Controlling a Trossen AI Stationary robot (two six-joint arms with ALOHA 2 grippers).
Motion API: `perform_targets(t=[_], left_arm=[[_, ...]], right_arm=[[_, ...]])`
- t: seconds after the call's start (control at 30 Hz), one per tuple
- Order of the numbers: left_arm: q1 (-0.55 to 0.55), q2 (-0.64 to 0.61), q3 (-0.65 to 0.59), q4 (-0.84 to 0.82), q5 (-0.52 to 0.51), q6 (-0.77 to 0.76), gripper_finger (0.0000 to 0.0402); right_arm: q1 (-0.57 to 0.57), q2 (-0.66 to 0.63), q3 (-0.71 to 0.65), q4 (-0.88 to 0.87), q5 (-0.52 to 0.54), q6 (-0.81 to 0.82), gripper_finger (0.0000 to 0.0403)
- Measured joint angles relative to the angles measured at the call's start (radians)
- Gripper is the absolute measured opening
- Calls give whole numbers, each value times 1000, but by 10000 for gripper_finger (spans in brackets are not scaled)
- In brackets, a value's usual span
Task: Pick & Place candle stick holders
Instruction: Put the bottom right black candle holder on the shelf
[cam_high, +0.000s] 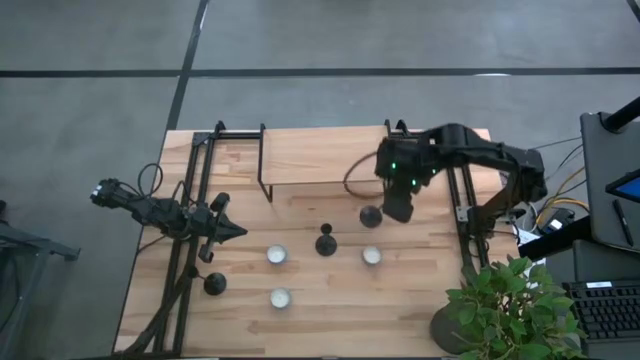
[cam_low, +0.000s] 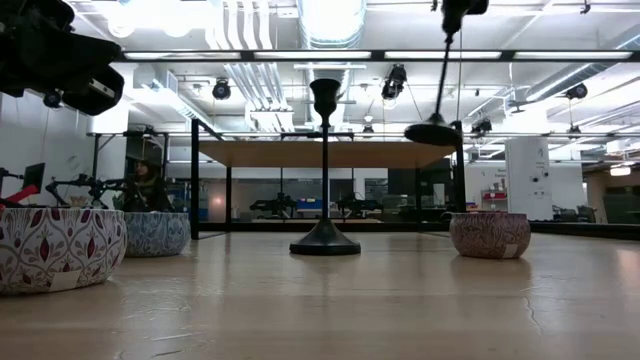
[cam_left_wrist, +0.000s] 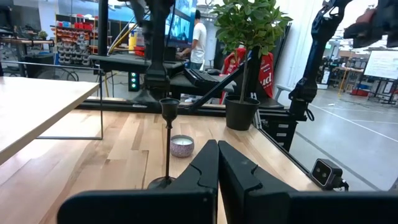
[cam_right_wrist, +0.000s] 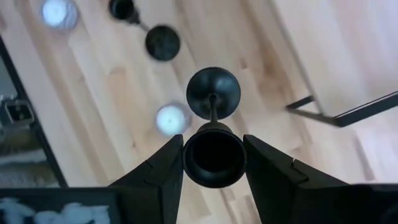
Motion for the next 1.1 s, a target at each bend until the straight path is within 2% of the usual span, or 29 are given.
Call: perform_targets(t=[0.57,0.93,1.1], left_arm=[[0,0,0,0,0,0,3],[0,0,0,0,0,0,3],[0,0,0,0,0,0,3]], right_arm=[[-195,0,101,0,-2,-10,142],[-351,0,117,0,131,57,143],[-427,0,116,0,147,79,143]])
